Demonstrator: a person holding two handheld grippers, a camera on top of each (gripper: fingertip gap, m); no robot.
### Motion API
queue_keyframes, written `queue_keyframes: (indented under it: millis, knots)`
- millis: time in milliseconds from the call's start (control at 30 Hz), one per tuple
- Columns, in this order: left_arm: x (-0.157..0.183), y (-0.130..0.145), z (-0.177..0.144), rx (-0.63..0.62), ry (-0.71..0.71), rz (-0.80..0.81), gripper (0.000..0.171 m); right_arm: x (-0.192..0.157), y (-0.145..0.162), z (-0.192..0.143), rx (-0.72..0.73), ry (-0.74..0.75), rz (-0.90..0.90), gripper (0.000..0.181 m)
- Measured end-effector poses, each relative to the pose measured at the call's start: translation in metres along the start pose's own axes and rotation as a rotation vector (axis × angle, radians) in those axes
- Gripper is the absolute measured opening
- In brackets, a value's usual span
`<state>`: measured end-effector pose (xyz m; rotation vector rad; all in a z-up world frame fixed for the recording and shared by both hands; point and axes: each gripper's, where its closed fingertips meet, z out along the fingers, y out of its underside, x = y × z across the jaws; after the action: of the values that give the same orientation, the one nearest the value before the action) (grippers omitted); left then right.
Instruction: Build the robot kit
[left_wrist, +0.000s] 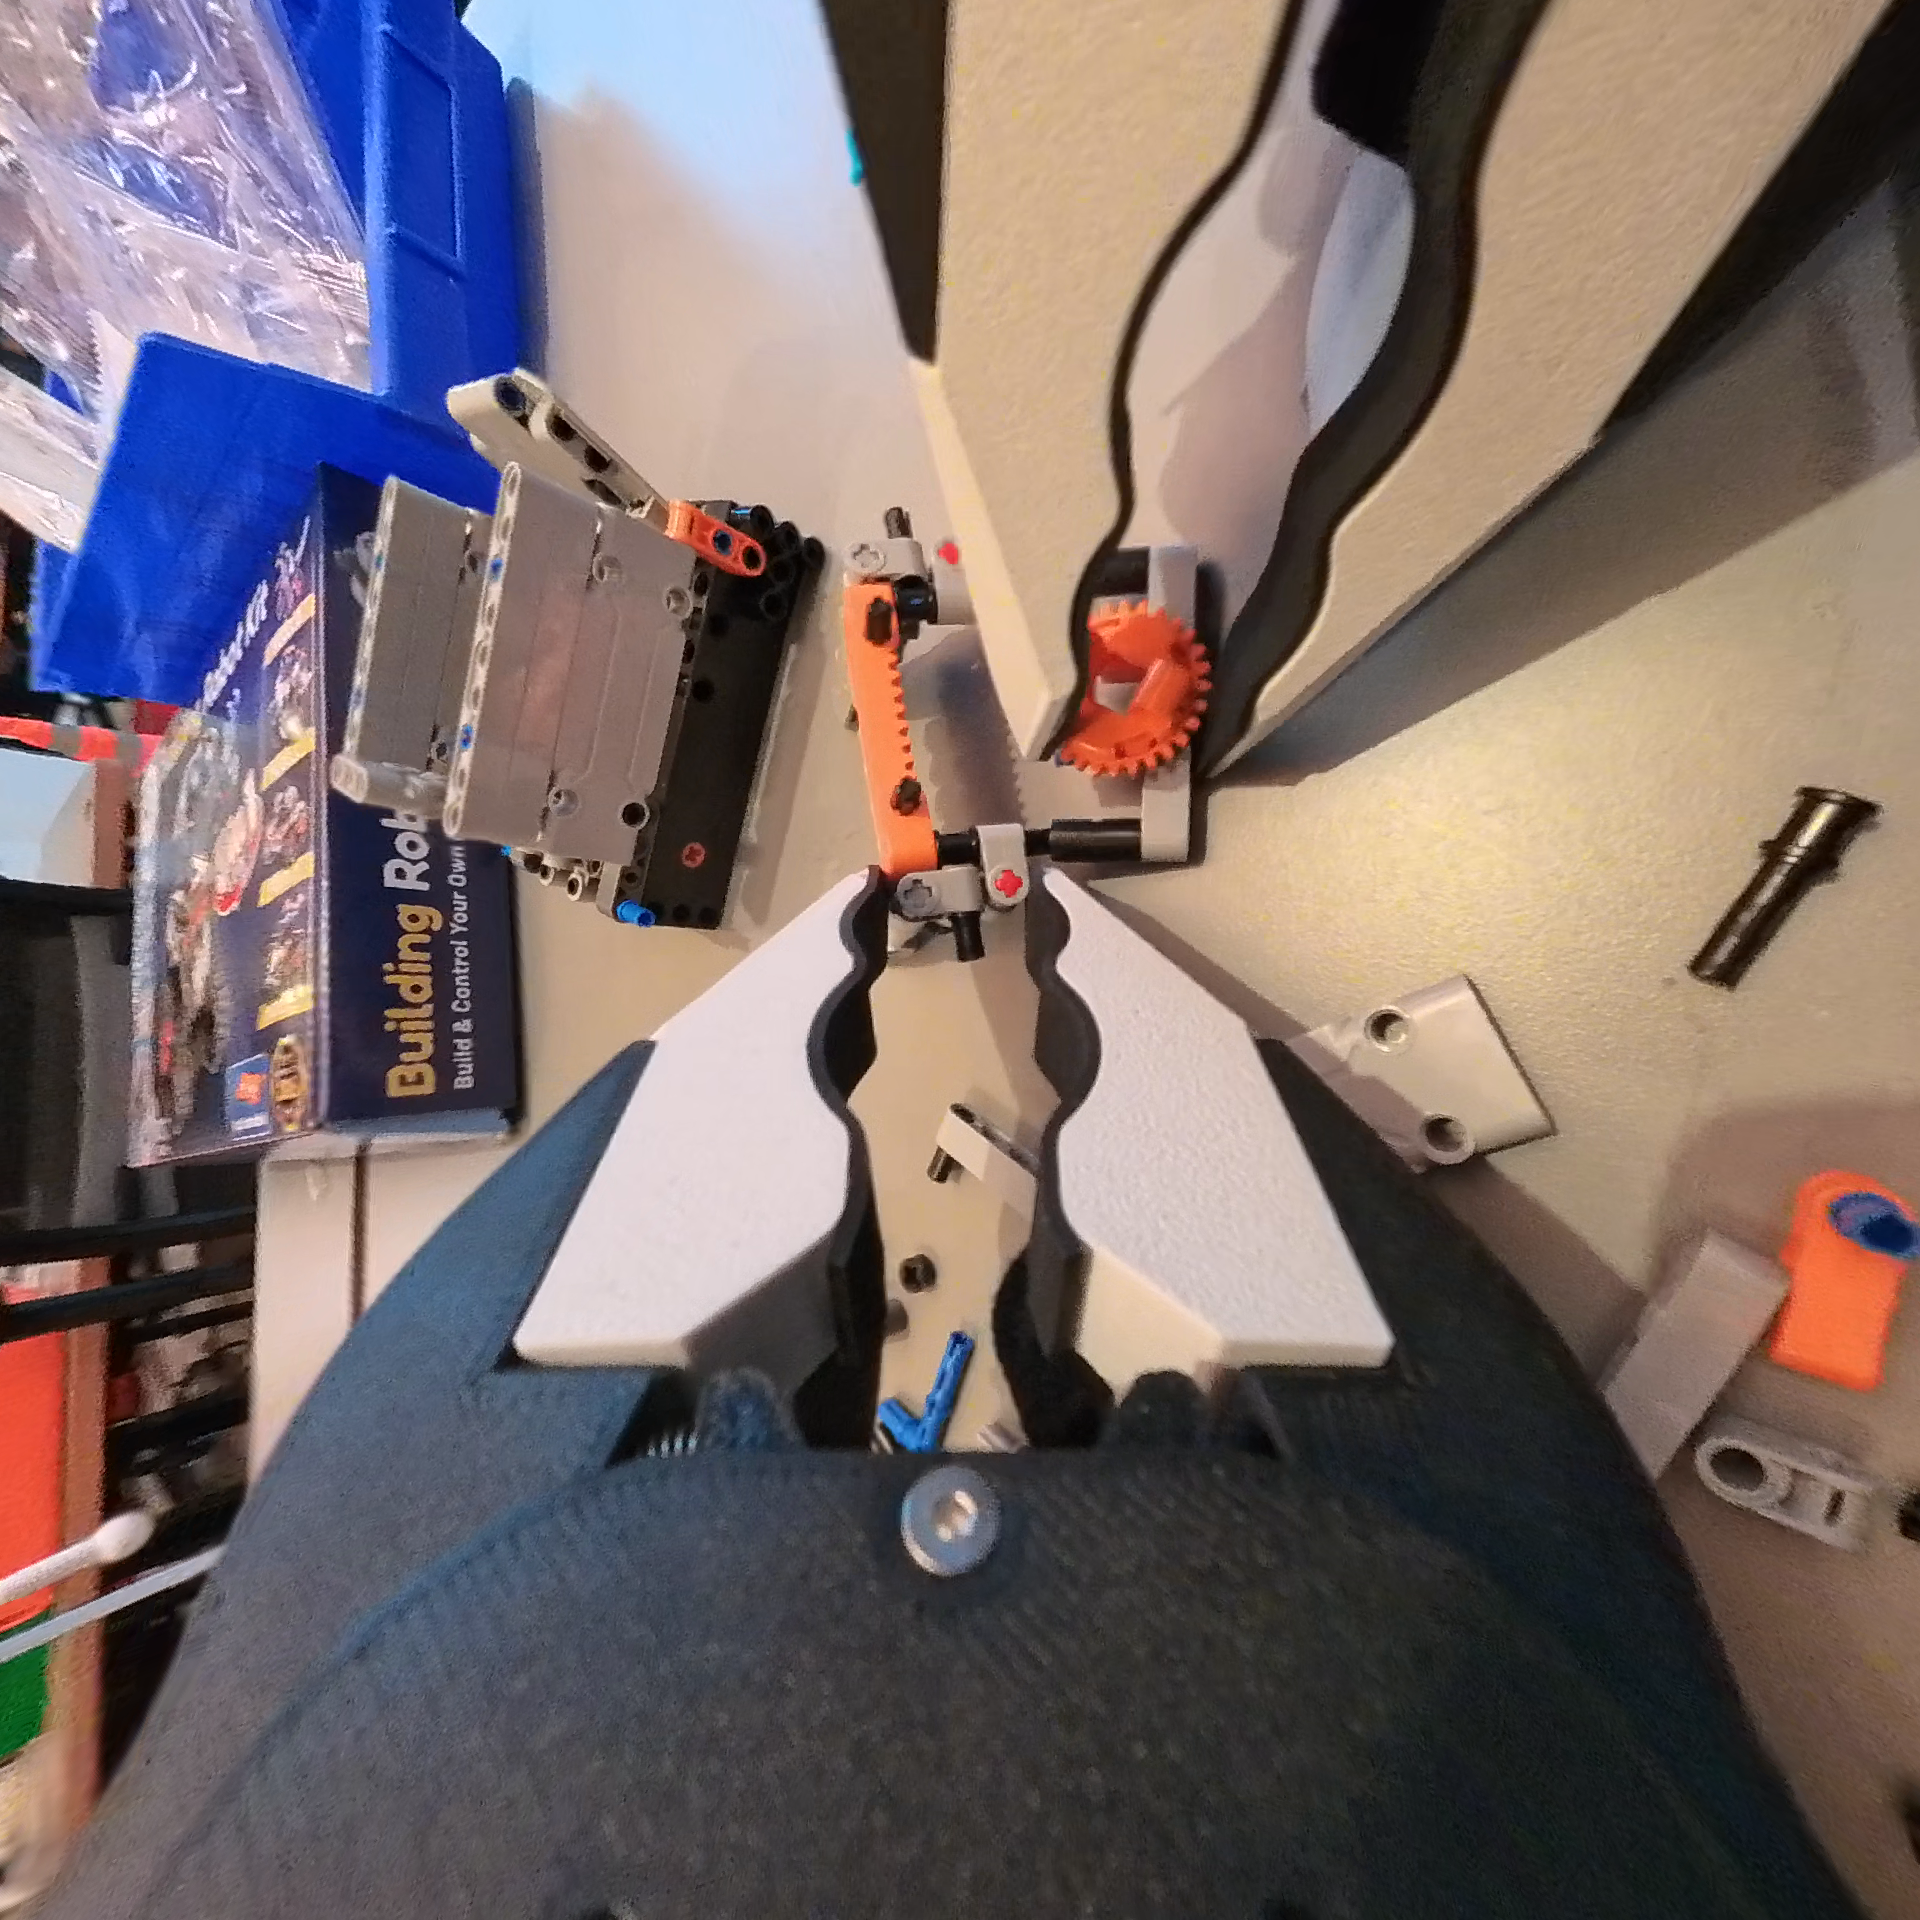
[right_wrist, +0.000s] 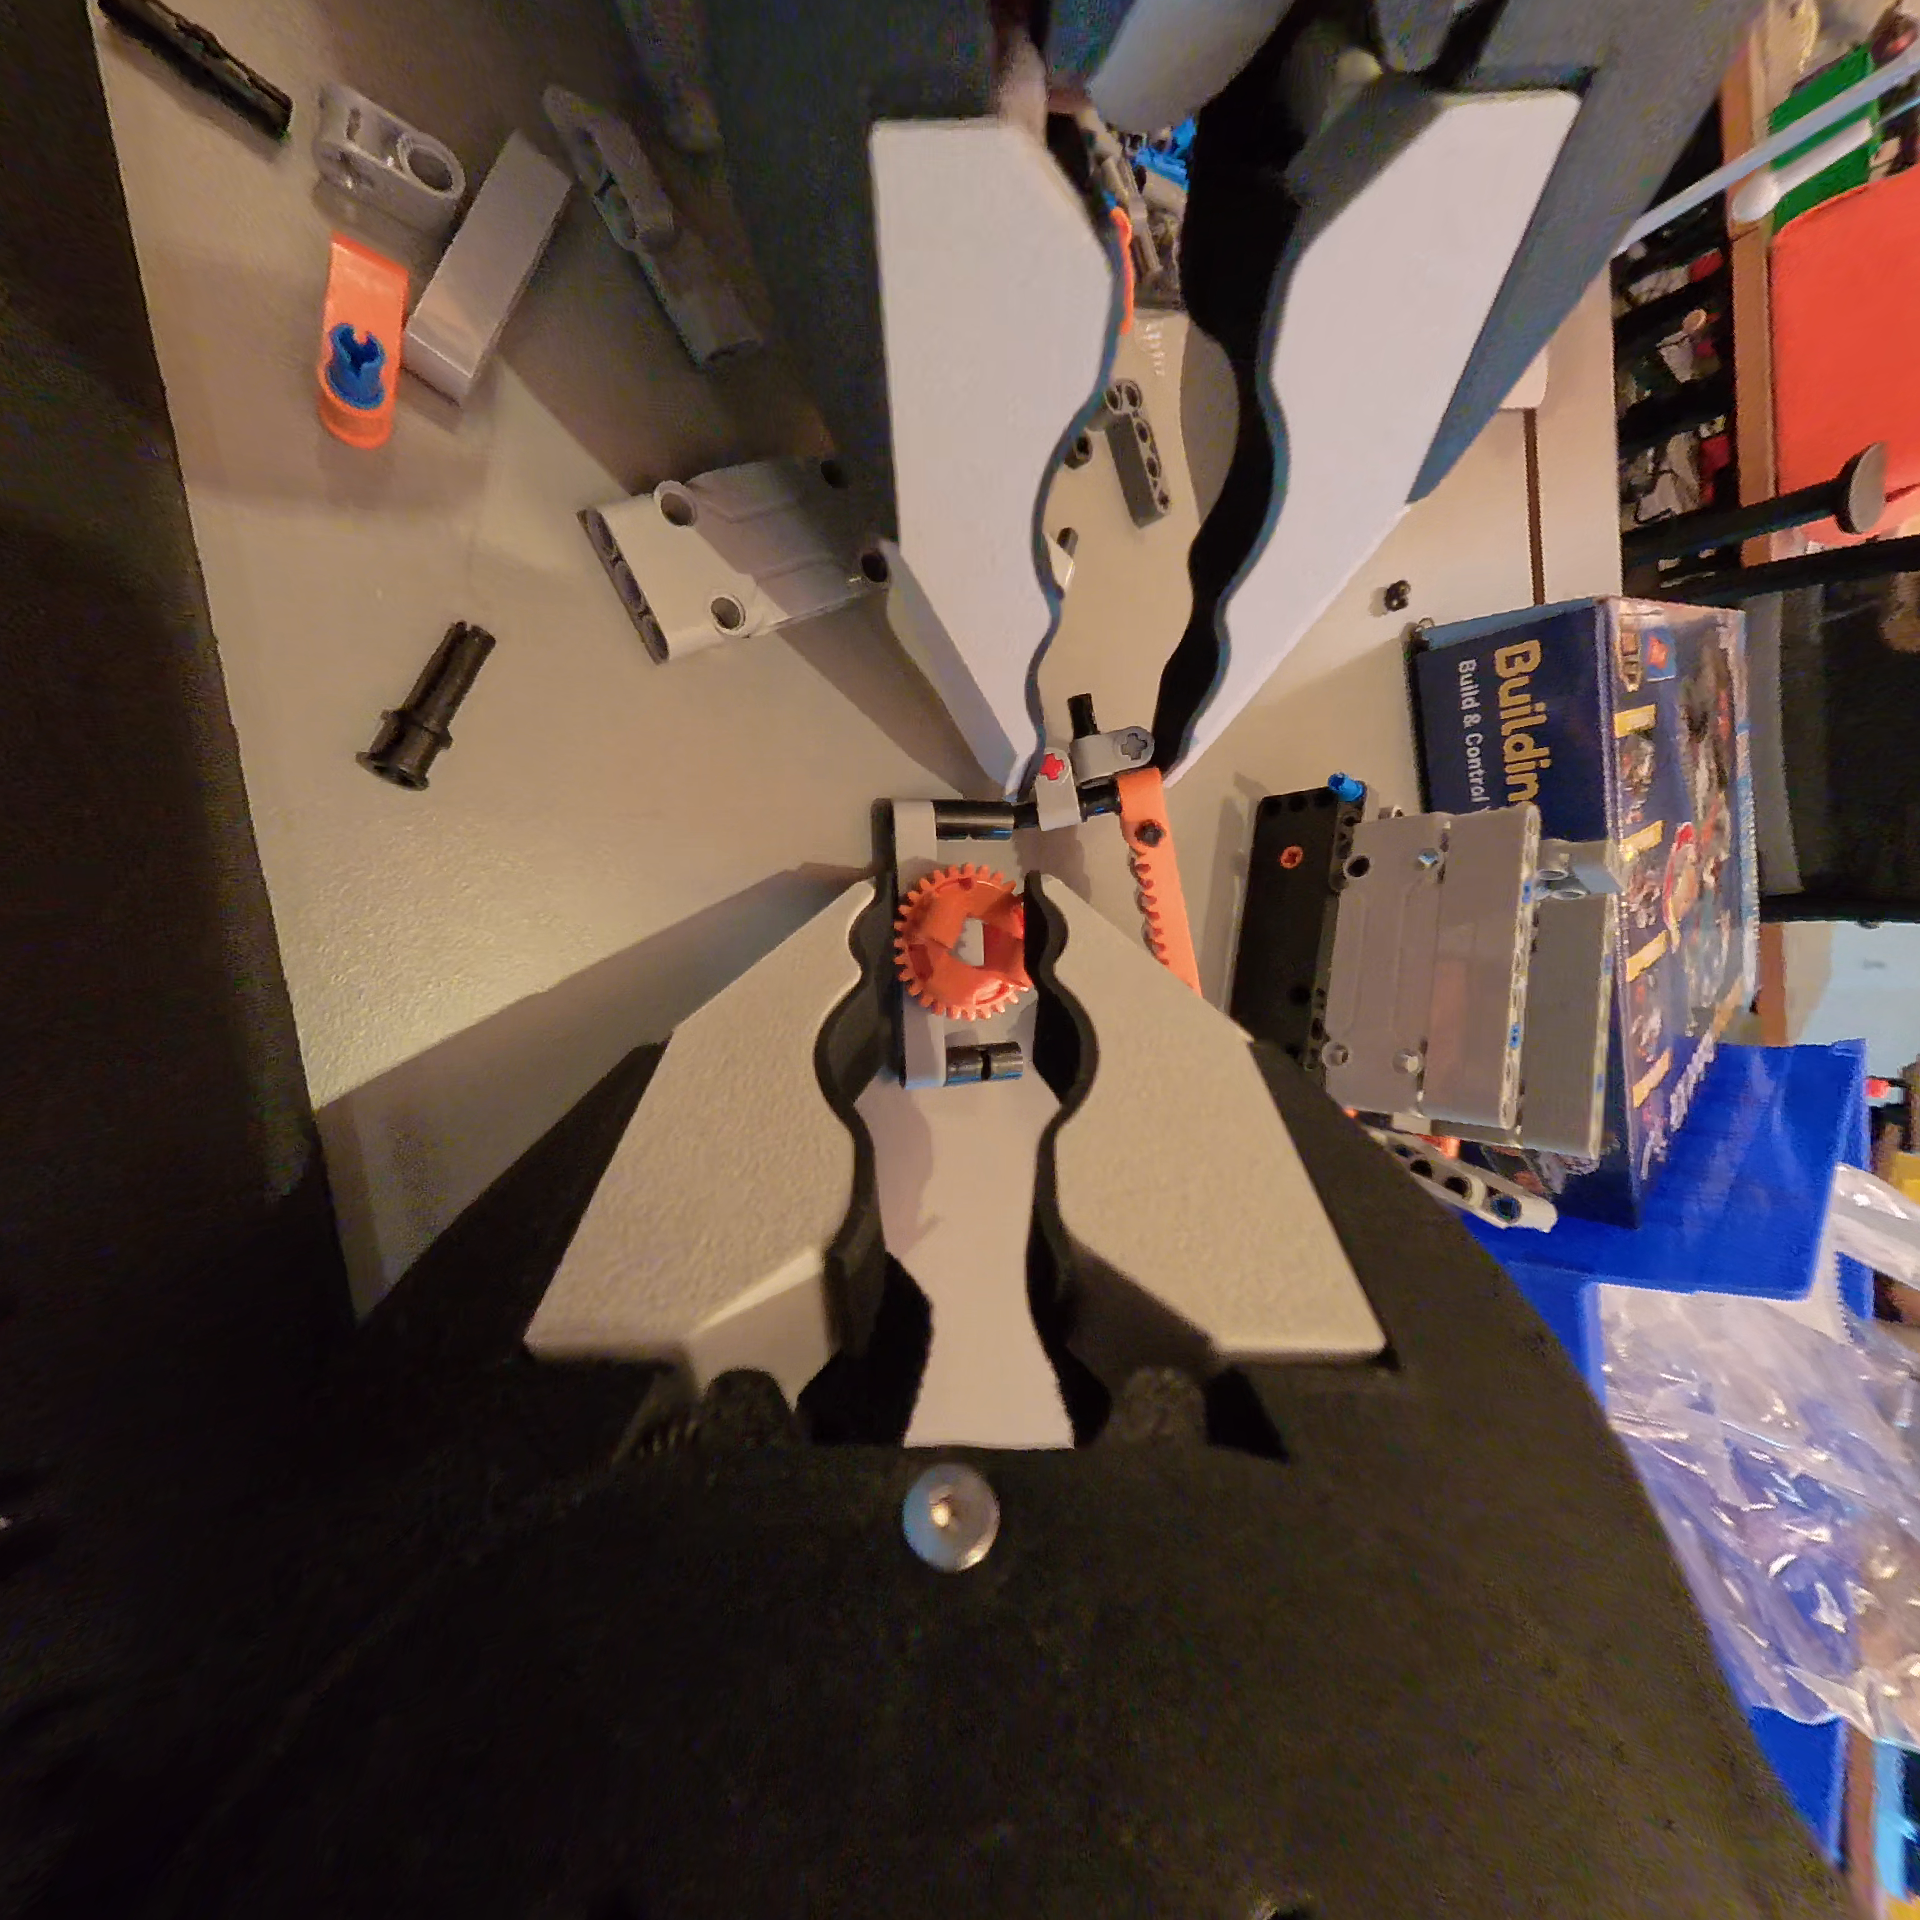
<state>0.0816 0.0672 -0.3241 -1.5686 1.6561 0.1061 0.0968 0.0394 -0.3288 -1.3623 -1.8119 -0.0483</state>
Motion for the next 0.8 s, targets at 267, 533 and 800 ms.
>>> queue_keyframes:
  millis: [267, 533, 800]
  knots:
    - [0.0003, -0.0012, -0.0021, 0.043, 0.072, -0.094, 0.024, 0.0007, -0.0005, 0.0004, -0.020, 0.044, -0.065, 0.022]
    - [-0.0022, -0.0016, -0.0030, 0.059, 0.098, -0.161, 0.024, 0.0037, -0.0006, 0.0006, -0.058, 0.108, -0.122, 0.021]
    - [-0.0045, -0.0022, -0.0046, 0.056, 0.094, -0.174, 0.023, 0.0018, 0.0022, 0.0019, -0.072, 0.097, -0.128, 0.000]
